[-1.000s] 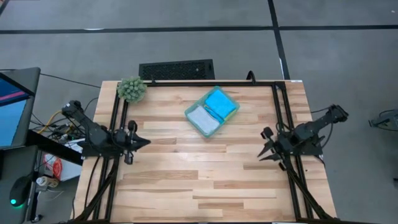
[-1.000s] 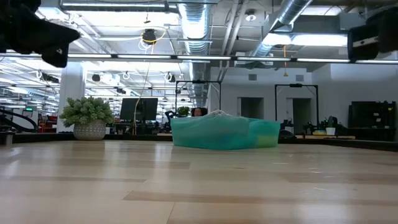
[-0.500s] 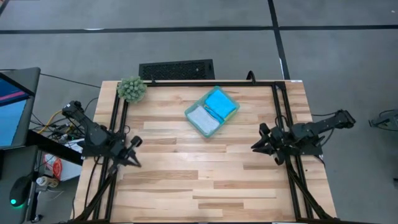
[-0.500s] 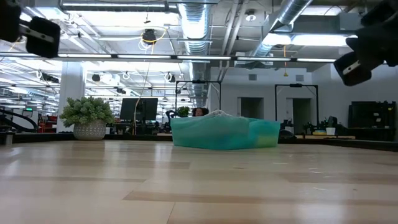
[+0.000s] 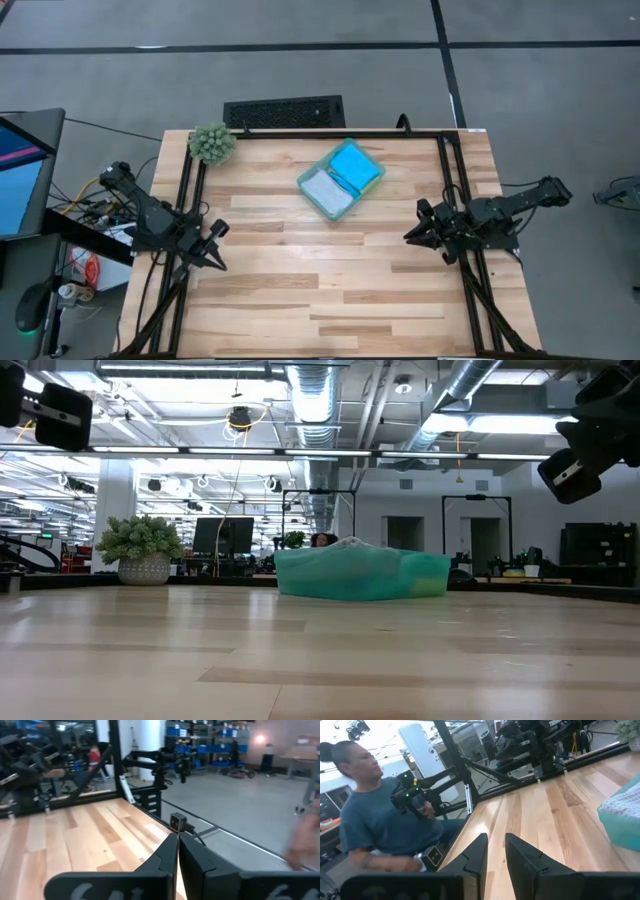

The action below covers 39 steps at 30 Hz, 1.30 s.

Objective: Fold microfiber towels
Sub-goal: Return to Home Position

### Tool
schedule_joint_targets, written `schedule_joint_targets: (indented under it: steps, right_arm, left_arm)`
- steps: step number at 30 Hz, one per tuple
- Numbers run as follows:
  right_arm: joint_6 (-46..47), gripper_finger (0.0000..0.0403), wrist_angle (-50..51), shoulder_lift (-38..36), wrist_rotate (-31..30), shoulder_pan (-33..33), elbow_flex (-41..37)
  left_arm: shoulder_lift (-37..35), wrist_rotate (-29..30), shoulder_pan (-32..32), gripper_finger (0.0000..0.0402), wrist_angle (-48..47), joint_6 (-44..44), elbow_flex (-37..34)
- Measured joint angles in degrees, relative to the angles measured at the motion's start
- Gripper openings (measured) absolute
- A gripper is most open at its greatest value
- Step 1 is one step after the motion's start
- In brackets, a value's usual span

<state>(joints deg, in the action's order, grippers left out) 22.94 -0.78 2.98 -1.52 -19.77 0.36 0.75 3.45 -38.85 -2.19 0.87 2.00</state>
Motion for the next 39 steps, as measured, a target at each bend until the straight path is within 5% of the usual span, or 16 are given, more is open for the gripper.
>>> schedule_joint_targets:
  steps: [39]
  right_arm:
    - [0.03, 0.0091, 0.09, 0.0, 0.0, 0.0, 0.0]
  left_arm:
    - [0.0, 1.41, 0.0, 0.0004, 0.17, 0.87, 0.0]
